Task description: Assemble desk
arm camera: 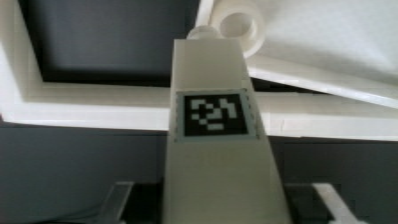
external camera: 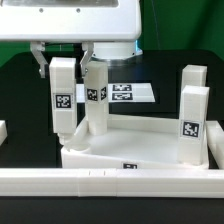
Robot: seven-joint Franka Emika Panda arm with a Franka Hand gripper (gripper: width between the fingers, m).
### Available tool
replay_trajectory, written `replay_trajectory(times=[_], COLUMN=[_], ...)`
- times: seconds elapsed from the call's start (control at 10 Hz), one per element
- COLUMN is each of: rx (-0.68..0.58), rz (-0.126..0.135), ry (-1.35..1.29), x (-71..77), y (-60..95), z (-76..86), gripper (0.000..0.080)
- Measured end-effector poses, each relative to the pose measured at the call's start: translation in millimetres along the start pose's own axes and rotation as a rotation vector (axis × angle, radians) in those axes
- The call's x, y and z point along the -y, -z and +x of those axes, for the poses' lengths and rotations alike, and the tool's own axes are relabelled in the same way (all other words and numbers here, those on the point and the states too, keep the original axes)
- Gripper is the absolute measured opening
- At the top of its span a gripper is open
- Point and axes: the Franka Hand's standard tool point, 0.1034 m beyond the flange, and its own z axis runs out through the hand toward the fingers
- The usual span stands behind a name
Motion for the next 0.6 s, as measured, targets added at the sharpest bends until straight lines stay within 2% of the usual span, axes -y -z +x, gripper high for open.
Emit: replay_trajectory(times=[0.2,0.3,0.6], rx=[-0.017,-0.012,-0.012], rz=[-0.005,0.002,0.007], ry=[-0.042,-0.067,-0.070], x=[3.6,12.4,20.3], y=[-1.9,-3.5,-4.3], z=[-6.6,-13.9,-13.3], gripper=[0.0290,0.0290,0.0290])
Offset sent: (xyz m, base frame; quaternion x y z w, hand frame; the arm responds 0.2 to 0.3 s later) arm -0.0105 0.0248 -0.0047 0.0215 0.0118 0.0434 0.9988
